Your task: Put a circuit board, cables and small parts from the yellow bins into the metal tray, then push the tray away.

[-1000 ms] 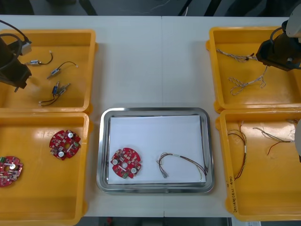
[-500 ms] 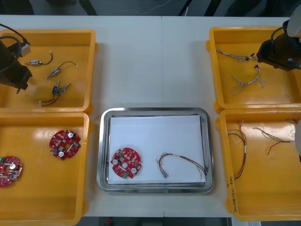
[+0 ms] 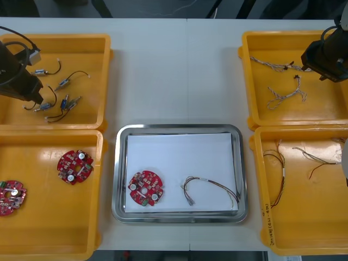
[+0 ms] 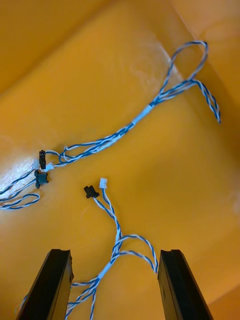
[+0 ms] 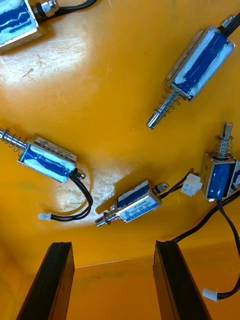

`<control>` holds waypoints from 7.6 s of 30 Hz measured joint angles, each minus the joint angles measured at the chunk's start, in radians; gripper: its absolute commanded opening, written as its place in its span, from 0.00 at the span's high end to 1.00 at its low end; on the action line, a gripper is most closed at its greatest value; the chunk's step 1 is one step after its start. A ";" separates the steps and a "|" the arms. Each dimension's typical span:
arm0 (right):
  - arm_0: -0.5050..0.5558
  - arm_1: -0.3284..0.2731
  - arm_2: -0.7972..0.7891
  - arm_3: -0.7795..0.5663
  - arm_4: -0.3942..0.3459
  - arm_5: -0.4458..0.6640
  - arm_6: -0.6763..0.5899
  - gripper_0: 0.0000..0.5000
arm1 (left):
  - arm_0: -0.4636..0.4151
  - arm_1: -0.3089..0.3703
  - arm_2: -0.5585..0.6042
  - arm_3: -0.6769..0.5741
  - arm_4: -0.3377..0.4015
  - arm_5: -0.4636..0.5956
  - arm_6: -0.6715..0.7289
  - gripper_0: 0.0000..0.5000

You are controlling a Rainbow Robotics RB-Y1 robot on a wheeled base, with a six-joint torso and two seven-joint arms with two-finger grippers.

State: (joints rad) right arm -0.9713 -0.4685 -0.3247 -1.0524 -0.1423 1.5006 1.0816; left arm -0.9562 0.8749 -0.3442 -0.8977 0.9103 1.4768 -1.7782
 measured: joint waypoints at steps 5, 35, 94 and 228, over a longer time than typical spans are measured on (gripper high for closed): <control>0.000 0.000 0.000 -0.019 -0.006 0.050 -0.030 0.00 | 0.000 0.000 -0.002 0.000 0.007 0.000 0.000 0.04; 0.007 0.051 0.001 -0.026 -0.029 0.103 -0.534 0.00 | 0.063 0.030 0.079 -0.184 0.017 0.120 -0.055 0.04; 0.124 0.090 0.009 0.022 -0.070 -0.140 -0.534 0.00 | 0.307 0.058 0.164 -0.345 0.075 -0.180 -0.500 0.04; 0.203 -0.328 0.600 -1.031 -0.752 0.416 0.360 1.00 | 0.229 -0.013 0.330 -0.999 0.007 0.434 0.169 1.00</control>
State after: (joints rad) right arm -0.7679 -0.7964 0.2758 -2.0837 -0.8945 1.9168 1.4415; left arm -0.7268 0.8624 -0.0138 -1.8967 0.9177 1.9113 -1.6091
